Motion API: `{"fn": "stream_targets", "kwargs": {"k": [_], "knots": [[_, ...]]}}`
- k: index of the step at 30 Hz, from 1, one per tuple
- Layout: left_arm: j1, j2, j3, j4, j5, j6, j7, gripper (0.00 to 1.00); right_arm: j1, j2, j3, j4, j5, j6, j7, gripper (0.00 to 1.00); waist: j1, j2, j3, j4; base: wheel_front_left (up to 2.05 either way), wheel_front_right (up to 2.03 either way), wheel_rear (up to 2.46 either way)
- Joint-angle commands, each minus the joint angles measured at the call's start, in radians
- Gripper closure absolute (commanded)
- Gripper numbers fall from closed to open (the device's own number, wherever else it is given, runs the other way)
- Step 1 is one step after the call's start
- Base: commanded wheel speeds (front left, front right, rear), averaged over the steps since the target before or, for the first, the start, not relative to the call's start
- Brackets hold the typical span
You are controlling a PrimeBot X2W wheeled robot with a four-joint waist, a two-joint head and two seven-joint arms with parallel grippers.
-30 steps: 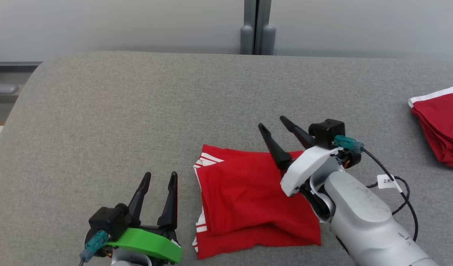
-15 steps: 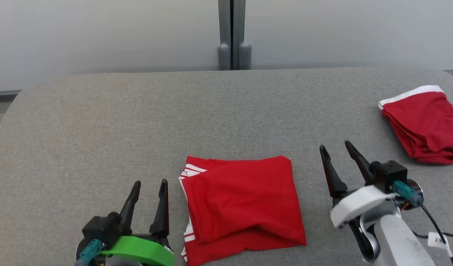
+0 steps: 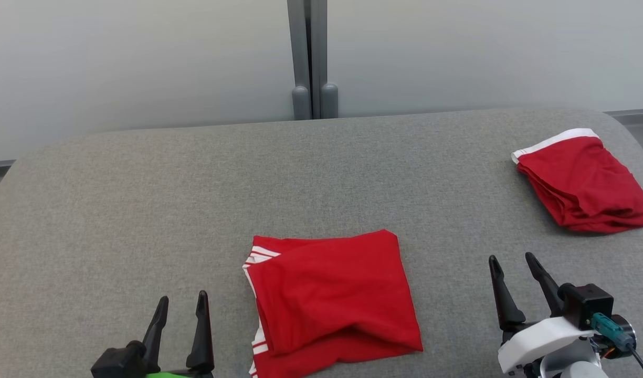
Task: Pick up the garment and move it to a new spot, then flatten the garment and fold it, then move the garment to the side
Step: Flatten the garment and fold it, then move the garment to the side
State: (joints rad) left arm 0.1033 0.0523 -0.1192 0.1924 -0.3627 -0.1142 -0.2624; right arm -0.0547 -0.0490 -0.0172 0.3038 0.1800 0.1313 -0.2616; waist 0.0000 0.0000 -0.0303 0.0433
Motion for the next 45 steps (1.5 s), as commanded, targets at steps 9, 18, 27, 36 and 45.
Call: {"fn": "stream_targets", "kwargs": {"k": [9,18,27,36,45], "knots": [[0.009,-0.001,0.008,0.002,0.003,-0.006,-0.003,0.0,0.006,-0.003,-0.008,0.004,-0.018,-0.001,-0.005,0.0,0.0,0.0,0.004,0.006,0.0,0.0,0.0],[-0.008,-0.001,-0.002,0.006,0.003,-0.007,-0.003,0.0,-0.019,-0.003,0.012,0.025,-0.038,-0.001,-0.004,0.0,0.0,0.0,0.011,0.017,0.0,0.0,0.0],[-0.036,-0.001,-0.019,0.014,-0.006,-0.002,-0.003,0.0,-0.147,-0.004,0.098,0.047,-0.091,-0.001,0.179,0.0,0.0,0.0,0.051,0.053,0.0,0.0,0.0],[-0.07,-0.001,-0.043,0.026,-0.045,0.016,-0.003,0.0,-0.204,-0.003,0.157,0.131,-0.055,-0.001,0.412,0.0,0.0,0.0,0.102,0.122,0.0,0.0,0.0],[-0.085,-0.001,-0.042,0.021,-0.053,0.021,-0.003,0.0,-0.225,-0.004,0.207,0.187,0.011,-0.001,0.548,0.0,0.0,0.0,0.136,0.142,0.0,0.0,0.0]]}}
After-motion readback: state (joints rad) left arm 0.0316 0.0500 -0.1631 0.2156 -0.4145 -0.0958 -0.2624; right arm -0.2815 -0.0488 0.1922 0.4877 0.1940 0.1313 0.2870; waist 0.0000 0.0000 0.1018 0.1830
